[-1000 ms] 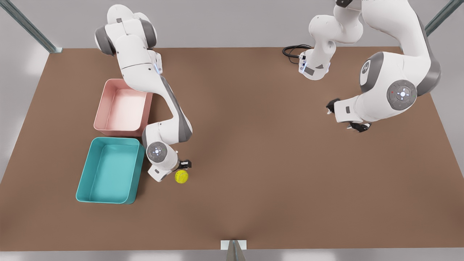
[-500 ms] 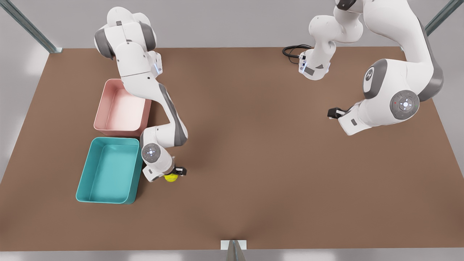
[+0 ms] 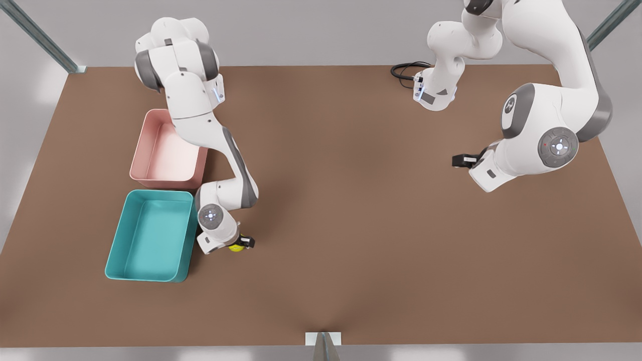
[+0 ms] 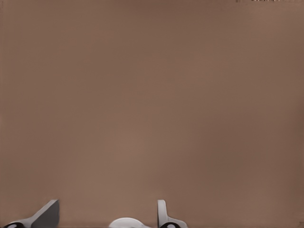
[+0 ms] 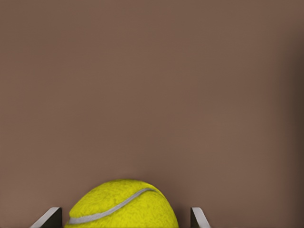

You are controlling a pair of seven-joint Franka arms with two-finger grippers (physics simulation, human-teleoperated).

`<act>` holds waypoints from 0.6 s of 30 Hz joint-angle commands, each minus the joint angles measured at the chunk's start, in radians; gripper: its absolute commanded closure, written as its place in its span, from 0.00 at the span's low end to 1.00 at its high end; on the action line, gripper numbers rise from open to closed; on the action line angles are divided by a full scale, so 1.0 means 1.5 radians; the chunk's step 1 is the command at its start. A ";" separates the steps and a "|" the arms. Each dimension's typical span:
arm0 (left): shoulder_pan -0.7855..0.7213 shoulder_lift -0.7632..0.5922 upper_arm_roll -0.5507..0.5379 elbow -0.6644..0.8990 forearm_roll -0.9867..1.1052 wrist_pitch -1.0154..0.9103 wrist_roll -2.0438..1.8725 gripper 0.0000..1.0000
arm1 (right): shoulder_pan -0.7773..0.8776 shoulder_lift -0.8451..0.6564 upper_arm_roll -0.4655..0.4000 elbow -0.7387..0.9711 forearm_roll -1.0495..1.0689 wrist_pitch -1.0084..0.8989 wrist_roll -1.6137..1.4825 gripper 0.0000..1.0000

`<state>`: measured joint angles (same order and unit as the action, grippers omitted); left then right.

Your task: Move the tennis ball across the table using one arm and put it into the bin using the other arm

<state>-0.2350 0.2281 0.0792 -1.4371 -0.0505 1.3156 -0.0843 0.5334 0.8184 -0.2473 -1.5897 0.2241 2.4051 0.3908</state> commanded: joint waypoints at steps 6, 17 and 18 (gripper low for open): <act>0.000 -0.001 0.000 0.001 0.001 -0.003 -0.084 0.00 | 0.000 0.006 0.001 0.000 0.001 0.022 0.018 0.00; 0.003 -0.001 0.000 0.001 0.003 -0.003 -0.054 0.00 | -0.007 -0.022 0.001 0.000 0.010 -0.001 -0.014 0.31; 0.004 -0.001 0.000 0.001 0.003 -0.003 -0.054 0.00 | -0.008 -0.031 0.001 0.000 0.011 -0.005 -0.022 0.31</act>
<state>-0.2299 0.2281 0.0796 -1.4362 -0.0470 1.3119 -0.1458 0.5227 0.7797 -0.2452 -1.5894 0.2430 2.4230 0.3863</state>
